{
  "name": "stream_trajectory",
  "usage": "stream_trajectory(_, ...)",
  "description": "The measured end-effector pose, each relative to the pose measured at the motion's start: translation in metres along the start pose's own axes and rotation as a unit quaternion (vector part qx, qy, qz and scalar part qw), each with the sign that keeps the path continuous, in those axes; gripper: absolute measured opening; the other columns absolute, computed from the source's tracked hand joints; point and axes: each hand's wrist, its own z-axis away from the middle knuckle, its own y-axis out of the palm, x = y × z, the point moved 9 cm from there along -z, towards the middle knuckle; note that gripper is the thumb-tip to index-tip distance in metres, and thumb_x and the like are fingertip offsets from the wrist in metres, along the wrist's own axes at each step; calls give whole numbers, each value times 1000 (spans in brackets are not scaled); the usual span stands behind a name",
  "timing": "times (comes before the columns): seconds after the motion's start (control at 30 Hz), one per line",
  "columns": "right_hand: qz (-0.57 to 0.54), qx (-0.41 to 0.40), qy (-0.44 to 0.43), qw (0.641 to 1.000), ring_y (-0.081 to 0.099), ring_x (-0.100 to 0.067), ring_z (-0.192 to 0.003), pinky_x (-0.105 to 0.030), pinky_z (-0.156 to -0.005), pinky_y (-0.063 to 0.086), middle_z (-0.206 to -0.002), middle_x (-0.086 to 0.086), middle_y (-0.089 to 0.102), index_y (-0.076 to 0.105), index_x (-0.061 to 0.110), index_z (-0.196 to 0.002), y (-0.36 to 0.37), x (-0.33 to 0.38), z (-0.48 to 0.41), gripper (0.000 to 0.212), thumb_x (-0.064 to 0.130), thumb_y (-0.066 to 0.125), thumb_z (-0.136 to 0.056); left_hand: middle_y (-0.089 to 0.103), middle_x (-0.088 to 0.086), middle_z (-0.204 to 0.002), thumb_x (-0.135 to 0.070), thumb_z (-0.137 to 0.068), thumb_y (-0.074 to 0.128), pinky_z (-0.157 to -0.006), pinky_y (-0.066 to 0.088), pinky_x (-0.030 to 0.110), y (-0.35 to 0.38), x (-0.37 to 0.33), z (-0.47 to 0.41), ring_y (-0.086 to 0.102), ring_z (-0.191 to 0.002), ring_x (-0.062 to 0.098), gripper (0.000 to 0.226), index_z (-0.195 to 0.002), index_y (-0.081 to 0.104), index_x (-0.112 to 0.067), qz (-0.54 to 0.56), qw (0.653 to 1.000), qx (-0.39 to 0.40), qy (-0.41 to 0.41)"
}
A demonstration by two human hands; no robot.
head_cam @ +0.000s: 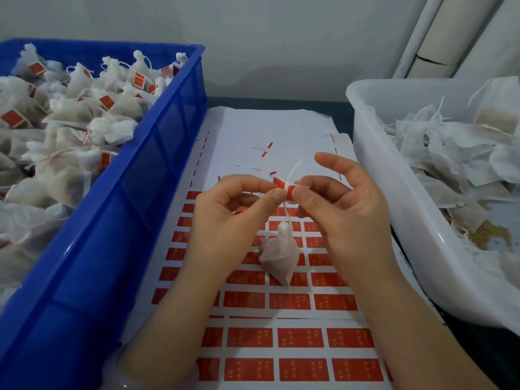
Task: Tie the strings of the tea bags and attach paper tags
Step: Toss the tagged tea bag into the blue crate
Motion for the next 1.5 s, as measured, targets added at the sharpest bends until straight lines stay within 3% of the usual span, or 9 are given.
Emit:
stream_trajectory(0.13, 17, 7, -2, 1000, 68, 0, -78, -7, -63, 50, -80, 19, 71, 54, 35, -105, 2, 0, 0, 44, 41, 66, -63, 71, -13, -83, -39, -64, 63, -62, 53, 14, 3, -2, 1, 68, -77, 5, 27, -89, 70, -29, 6, 1000, 20, 2)
stream_trajectory(0.43, 9, 34, -14, 999, 69, -5, -79, -11, -66, 51, -81, 13, 73, 54, 34, -104, 7, 3, 1, 43, 37, 67, -63, 72, -15, -85, -31, -65, 64, -60, 51, 12, 4, -4, 1, 69, -78, 3, 28, -93, 69, -28, 54, 998, 23, 0)
stream_trajectory(0.67, 20, -1, -31, 999, 67, 4, -75, -5, -58, 47, -79, 25, 70, 53, 34, -104, 0, 9, 1, 42, 37, 66, -63, 71, -18, -76, -31, -65, 62, -57, 50, 10, 1, -6, 3, 69, -72, 3, 22, -86, 68, -31, 53, 999, 1, 9)
stream_trajectory(0.8, 44, -26, -56, 997, 67, 2, -77, -6, -61, 48, -85, 23, 69, 52, 32, -103, -2, 14, 1, 44, 34, 70, -63, 72, -16, -76, -31, -65, 62, -56, 51, 12, 1, -6, 3, 70, -71, 4, 23, -86, 69, -30, 53, 999, 2, 8)
stream_trajectory(0.93, 46, -36, -59, 997, 68, -2, -73, -8, -62, 50, -78, 18, 70, 53, 31, -103, -4, 14, 1, 45, 36, 71, -61, 72, -17, -74, -32, -65, 62, -56, 51, 11, 2, -6, 4, 69, -70, 4, 24, -87, 69, -29, 51, 999, 9, 11)
stream_trajectory(1.23, 58, -38, -63, 996, 68, -1, -72, -7, -63, 49, -76, 18, 70, 53, 31, -101, -5, 14, 1, 43, 30, 75, -65, 70, -21, -71, -31, -67, 60, -56, 50, 9, 5, -8, 3, 68, -68, 2, 20, -86, 67, -32, 33, 999, 21, 30)
stream_trajectory(1.5, 66, -50, -72, 994, 67, 3, -71, -5, -60, 47, -74, 24, 68, 52, 33, -98, -6, 17, 2, 42, 39, 70, -61, 71, -19, -72, -28, -70, 60, -58, 51, 10, 5, -10, 3, 68, -68, 3, 19, -87, 67, -30, 30, 998, 25, 47)
